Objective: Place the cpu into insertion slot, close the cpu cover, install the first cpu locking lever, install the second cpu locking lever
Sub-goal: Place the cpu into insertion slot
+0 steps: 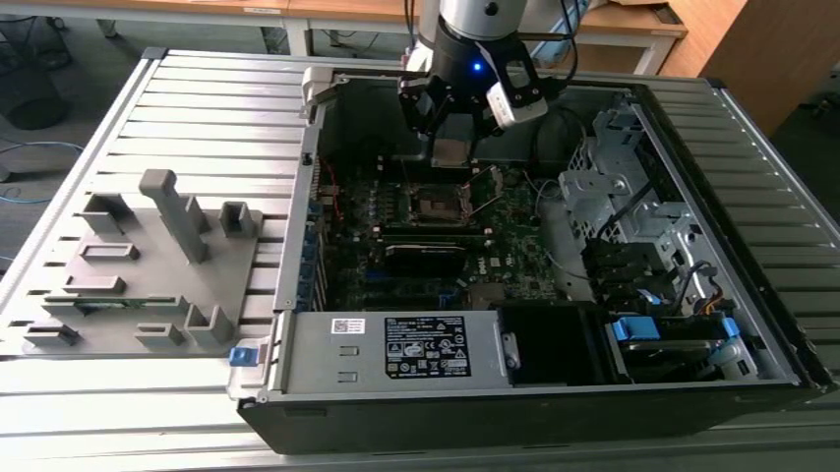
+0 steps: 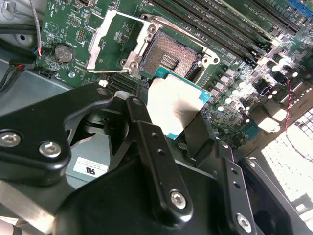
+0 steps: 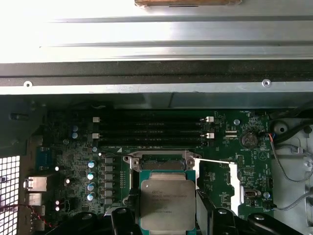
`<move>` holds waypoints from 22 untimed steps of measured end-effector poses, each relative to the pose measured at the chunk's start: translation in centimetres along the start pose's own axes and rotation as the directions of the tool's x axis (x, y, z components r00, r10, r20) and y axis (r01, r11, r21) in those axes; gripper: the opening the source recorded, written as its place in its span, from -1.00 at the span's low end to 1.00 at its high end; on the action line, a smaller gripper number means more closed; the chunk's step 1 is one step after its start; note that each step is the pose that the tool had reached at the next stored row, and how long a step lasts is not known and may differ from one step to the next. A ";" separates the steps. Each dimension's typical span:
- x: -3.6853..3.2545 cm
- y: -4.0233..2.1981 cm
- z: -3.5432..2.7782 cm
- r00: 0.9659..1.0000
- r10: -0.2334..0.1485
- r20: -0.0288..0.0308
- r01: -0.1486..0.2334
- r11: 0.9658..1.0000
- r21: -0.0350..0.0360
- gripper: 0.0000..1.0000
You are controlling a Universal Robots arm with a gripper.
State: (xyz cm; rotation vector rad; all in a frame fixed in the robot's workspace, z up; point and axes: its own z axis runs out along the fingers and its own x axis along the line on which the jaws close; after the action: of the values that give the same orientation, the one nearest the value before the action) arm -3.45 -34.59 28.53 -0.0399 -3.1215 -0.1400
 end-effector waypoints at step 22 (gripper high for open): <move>-0.01 -0.03 0.28 1.000 0.000 0.000 0.000 1.000 0.000 0.08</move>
State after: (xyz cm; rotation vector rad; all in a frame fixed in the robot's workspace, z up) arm -3.45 -34.59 28.24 -0.0399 -3.1215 -0.1400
